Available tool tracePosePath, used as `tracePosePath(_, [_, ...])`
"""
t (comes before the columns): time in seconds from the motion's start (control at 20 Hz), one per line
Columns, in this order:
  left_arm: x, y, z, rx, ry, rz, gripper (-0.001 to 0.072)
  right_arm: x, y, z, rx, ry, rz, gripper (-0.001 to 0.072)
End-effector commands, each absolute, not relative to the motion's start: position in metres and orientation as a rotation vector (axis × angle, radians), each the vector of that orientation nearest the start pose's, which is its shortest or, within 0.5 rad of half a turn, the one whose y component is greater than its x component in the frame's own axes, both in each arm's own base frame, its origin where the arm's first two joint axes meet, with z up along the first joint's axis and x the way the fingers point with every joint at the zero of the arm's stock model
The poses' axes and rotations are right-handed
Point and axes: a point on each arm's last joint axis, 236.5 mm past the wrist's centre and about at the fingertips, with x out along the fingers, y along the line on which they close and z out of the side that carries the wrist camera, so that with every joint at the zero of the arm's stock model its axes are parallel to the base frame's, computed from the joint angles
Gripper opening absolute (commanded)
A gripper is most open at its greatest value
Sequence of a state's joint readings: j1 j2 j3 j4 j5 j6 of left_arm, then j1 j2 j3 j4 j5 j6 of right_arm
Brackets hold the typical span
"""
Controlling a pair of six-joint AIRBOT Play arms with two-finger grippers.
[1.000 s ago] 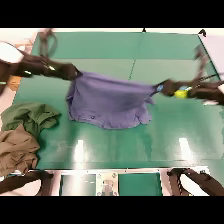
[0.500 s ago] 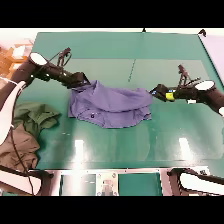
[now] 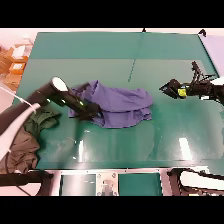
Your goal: Fold the shirts.
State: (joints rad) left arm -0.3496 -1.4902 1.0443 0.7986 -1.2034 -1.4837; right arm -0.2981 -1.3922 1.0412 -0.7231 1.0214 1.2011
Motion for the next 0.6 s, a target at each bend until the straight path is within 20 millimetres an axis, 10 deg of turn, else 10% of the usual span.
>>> tracePosePath(0.0, [0.239,-0.304,-0.079,-0.468,1.67,-0.57,0.07,0.425,0.024,-0.008,0.707,1.084,0.269,0.0373])
tracePosePath(0.35, [0.281,-0.336,-0.105,-0.614,1.5,-0.432,0.0697,0.424,0.027,-0.008,0.692,1.086,0.284,0.0373])
tracePosePath(0.5, [0.3,-0.339,-0.106,-0.639,1.424,-0.422,0.0113,0.424,0.028,-0.008,0.691,1.087,0.286,0.0372])
tracePosePath(0.55, [0.302,-0.336,-0.105,-0.628,1.418,-0.422,0.0027,0.424,0.028,-0.008,0.691,1.086,0.285,0.0373])
